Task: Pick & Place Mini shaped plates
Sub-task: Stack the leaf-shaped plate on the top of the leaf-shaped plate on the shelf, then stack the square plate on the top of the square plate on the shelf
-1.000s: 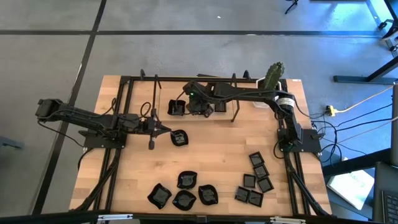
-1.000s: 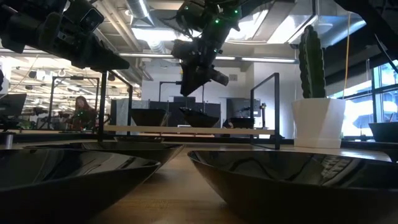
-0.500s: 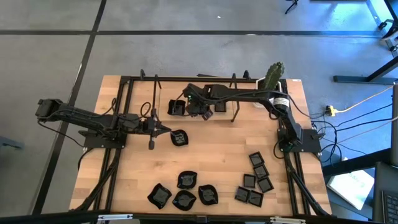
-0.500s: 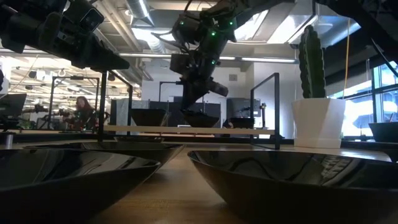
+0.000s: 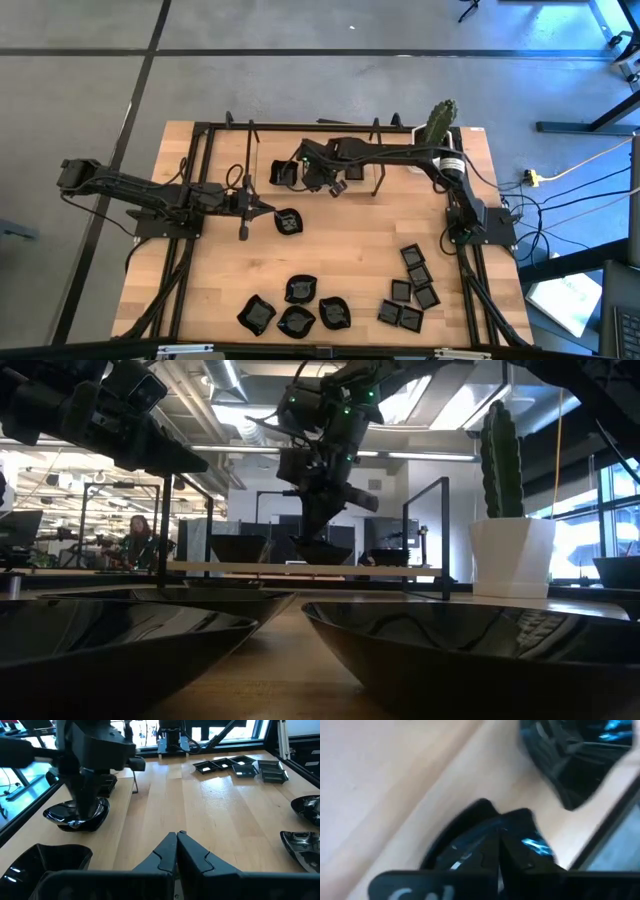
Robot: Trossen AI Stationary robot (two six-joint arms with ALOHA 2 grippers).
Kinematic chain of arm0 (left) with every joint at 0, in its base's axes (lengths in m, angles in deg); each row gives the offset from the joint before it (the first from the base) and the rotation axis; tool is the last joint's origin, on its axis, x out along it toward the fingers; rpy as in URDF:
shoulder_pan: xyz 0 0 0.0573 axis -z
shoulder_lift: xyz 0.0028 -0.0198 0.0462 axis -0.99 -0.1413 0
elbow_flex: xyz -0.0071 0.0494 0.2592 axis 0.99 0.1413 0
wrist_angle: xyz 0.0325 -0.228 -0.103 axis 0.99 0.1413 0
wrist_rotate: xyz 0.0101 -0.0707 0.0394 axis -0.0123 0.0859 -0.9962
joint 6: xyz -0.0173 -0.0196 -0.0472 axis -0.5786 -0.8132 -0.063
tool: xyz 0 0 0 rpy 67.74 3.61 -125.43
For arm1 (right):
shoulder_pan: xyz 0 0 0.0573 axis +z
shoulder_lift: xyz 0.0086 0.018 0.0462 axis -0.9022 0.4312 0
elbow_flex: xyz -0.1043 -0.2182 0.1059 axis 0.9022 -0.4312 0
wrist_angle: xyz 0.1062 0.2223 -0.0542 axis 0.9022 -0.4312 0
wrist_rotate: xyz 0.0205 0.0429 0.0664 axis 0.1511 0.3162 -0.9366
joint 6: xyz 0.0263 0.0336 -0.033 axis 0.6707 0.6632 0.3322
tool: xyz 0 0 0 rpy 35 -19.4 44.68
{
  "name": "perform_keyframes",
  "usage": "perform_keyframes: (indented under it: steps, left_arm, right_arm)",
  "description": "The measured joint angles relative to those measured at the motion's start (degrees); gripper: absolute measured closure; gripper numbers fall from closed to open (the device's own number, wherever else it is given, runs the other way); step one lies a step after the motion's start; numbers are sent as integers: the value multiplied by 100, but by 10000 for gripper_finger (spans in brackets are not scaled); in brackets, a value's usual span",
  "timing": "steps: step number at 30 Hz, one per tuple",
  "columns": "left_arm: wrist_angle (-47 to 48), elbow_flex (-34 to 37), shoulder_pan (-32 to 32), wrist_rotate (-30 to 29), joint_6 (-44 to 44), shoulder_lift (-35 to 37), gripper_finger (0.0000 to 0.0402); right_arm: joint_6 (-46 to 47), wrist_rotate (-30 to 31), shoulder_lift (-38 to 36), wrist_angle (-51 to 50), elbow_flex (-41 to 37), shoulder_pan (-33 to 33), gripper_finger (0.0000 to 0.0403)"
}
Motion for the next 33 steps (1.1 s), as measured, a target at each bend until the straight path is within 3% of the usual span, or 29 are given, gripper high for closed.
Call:
perform_keyframes:
  steps: [5, 12, 22, 33]
  left_arm:
    - [0, 0, 2, -2, 2, 0, 397]
    - [17, 0, 1, 0, 0, 1, 394]
    - [122, 0, 2, -2, 4, 2, 397]
    - [125, 0, 1, -2, 38, 0, 397]
  right_arm:
    - [142, -150, -28, 97, 328, -8, 394]
    - [490, -30, 63, 1011, 380, -311, 396]
    - [514, -48, 572, 808, 367, -505, 396]
    - [636, 210, 440, 578, 365, -342, 394]
